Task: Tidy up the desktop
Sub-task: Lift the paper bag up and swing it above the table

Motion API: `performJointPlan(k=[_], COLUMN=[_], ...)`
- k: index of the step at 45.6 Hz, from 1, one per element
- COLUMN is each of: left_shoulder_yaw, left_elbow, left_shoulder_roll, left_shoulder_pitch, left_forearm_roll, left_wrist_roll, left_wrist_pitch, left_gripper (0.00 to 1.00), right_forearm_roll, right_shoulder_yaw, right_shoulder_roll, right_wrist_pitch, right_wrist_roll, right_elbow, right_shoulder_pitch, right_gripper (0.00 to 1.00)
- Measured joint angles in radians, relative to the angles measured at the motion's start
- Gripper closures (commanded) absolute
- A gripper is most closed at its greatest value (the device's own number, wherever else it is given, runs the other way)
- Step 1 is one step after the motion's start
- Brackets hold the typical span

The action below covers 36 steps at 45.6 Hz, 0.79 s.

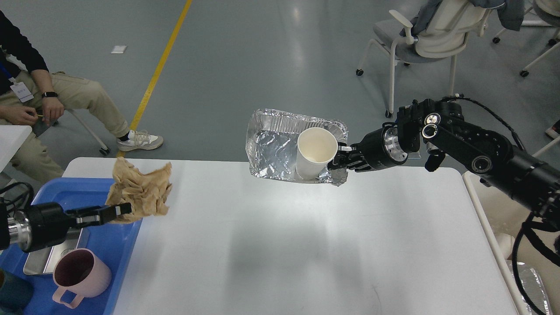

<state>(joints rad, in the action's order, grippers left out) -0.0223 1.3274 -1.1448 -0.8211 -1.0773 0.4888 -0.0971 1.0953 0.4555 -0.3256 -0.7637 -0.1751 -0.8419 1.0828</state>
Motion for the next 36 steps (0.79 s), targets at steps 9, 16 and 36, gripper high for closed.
performJointPlan(k=[9, 16, 36], left_shoulder_yaw=[0.096, 0.122, 0.108], left_elbow=[0.045, 0.092, 0.249], left_shoulder_roll=[-0.110, -0.190, -0.354], left_shoulder_pitch=[0.000, 0.000, 0.033], left_forearm_roll=[0.173, 0.268, 0.367], left_wrist_roll=[-0.001, -0.006, -0.004], left_wrist_pitch=[-0.018, -0.019, 0.044], left_gripper=[0.96, 0.96, 0.96], right_forearm_roll=[0.000, 0.000, 0.000], right_shoulder_yaw=[0.000, 0.000, 0.002], right_shoulder_roll=[0.012, 0.013, 0.014], right_wrist_pitch=[0.004, 0.004, 0.004], right_wrist_roll=[0.000, 0.000, 0.000], right_elbow=[0.001, 0.000, -0.003], right_shoulder_pitch=[-0.002, -0.002, 0.006], right_gripper=[1.00, 1.00, 1.00])
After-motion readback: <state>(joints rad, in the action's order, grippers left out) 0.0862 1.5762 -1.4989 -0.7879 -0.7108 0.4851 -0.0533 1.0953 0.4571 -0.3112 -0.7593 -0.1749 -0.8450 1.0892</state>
